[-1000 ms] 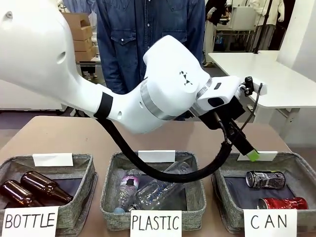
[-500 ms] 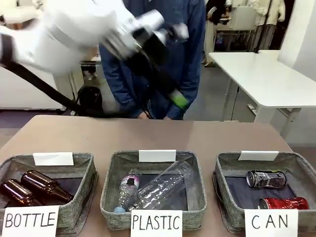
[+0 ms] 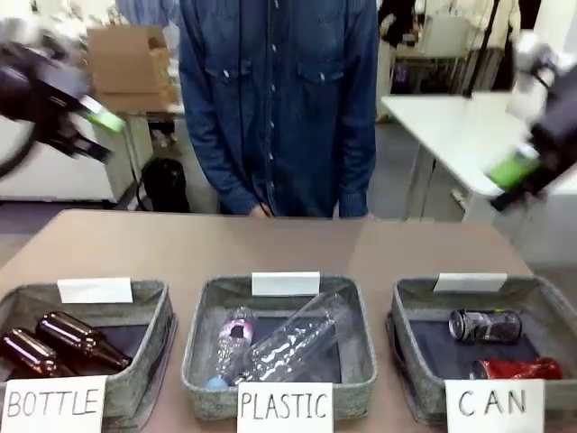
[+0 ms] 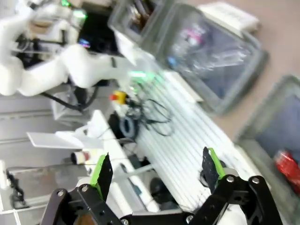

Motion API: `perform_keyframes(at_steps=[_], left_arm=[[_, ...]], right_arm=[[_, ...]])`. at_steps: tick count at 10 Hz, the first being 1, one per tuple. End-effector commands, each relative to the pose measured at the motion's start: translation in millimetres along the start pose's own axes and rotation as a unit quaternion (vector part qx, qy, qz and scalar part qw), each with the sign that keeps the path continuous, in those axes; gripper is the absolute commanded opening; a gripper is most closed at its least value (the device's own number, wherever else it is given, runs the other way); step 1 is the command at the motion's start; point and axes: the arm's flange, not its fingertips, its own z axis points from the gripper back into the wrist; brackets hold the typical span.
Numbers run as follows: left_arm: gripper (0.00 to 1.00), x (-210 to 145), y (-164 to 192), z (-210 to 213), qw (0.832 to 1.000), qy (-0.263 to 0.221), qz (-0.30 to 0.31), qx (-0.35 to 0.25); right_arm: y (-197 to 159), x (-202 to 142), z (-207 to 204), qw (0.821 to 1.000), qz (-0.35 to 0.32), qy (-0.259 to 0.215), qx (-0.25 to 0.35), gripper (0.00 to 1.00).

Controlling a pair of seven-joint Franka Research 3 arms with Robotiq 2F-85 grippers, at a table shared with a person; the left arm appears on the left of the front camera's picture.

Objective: Sort the can waste into the basket.
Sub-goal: Pick up the can waste from the table and place it in the right Fabric basket.

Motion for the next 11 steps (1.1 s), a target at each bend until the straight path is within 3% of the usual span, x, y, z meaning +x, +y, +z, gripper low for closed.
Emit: perform_keyframes(at_steps=[1,2,3,5,6,11], left_arm=[[1.00,-25,4,6,0.987,-0.099,0.080,-0.097],[1.00,-40,11,22,0.975,-0.108,0.102,-0.163],[1.00,-51,21,30,0.965,-0.107,0.139,-0.197],[1.00,-58,39,19,0.970,-0.007,0.152,-0.191],[1.00,-55,30,32,0.972,-0.084,0.121,-0.185],[1.00,-55,30,32,0.972,-0.084,0.121,-0.185]], right_arm=[[8,25,-16,0.989,-0.108,-0.063,0.084,1.00],[9,33,-24,0.977,-0.162,-0.134,0.043,1.00],[5,41,-18,0.956,-0.214,-0.197,0.042,1.00],[-18,41,-9,0.927,-0.289,-0.236,0.042,1.00],[-6,45,-5,0.964,-0.203,-0.166,0.049,1.00],[-6,45,-5,0.964,-0.203,-0.166,0.049,1.00]])
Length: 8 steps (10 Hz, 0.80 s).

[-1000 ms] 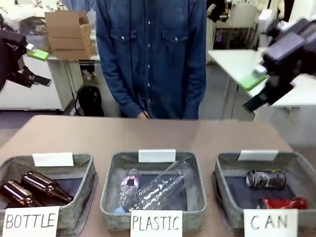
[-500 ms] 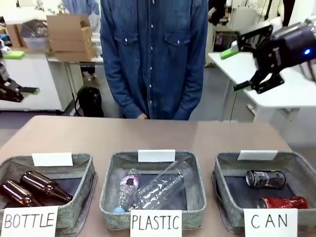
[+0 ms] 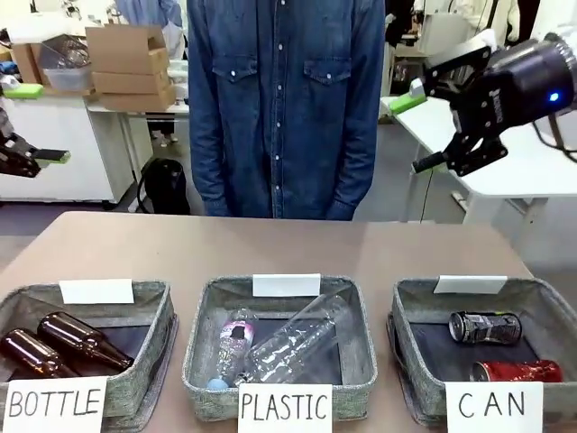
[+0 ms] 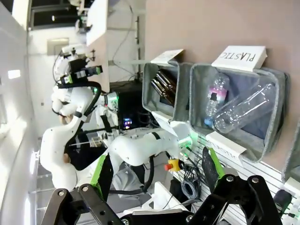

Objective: Sort the can waste into the basket.
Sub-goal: Pick up the can waste from the table and place it in the right Fabric basket.

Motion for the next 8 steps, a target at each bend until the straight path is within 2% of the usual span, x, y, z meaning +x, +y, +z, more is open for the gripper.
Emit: perform_keyframes(at_steps=[1,8], left_arm=[[1.00,0.8,-1.1,-3.1,1.000,-0.009,-0.009,-0.003],[1.00,0.8,-1.1,-3.1,1.000,-0.009,-0.009,-0.003]], right_arm=[[-1.0,3.8,6.9,1.000,0.012,0.005,0.001,1.00],[-1.0,3.8,6.9,1.000,0.012,0.005,0.001,1.00]])
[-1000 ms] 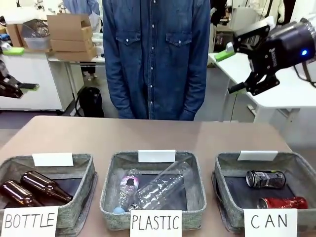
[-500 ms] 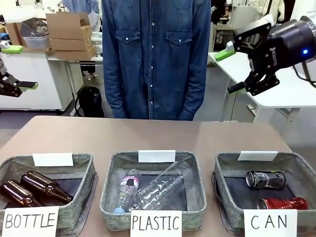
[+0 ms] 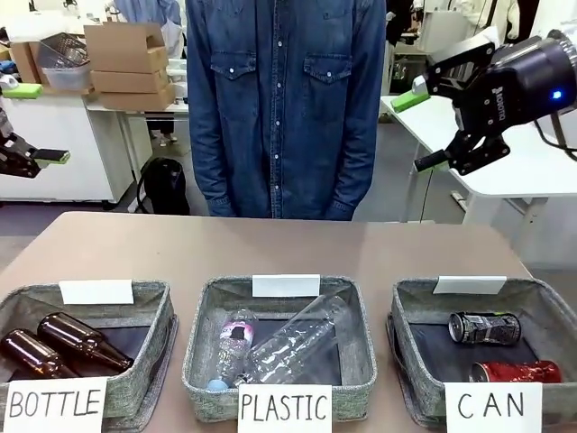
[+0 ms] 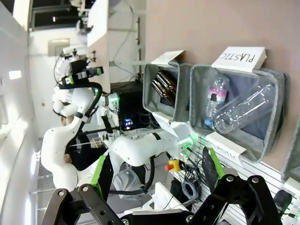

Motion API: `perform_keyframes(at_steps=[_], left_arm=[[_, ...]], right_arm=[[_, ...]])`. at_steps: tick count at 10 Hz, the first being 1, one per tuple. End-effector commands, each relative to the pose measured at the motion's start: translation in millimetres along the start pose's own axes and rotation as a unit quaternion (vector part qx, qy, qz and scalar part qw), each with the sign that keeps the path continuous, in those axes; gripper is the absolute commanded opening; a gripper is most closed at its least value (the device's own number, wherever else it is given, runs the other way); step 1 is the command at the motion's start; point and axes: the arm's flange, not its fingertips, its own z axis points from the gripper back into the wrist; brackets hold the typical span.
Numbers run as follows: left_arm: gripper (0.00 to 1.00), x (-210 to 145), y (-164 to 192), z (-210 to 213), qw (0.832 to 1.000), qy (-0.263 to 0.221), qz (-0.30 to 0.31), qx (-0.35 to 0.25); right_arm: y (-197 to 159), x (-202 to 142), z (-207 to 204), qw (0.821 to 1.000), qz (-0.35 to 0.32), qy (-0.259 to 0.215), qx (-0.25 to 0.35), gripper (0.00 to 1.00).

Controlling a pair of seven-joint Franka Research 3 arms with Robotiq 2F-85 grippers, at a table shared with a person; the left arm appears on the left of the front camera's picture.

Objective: Sort the can waste into the basket.
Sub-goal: Pick up the can waste from the table and place it in the right Fabric basket.

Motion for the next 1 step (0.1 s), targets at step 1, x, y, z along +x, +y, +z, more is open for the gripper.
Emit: perform_keyframes(at_steps=[1], left_arm=[[1.00,0.7,-1.4,-2.7,1.000,-0.009,-0.009,-0.003]], right_arm=[[0.3,2.8,4.3,1.000,0.013,0.007,-0.001,1.00]])
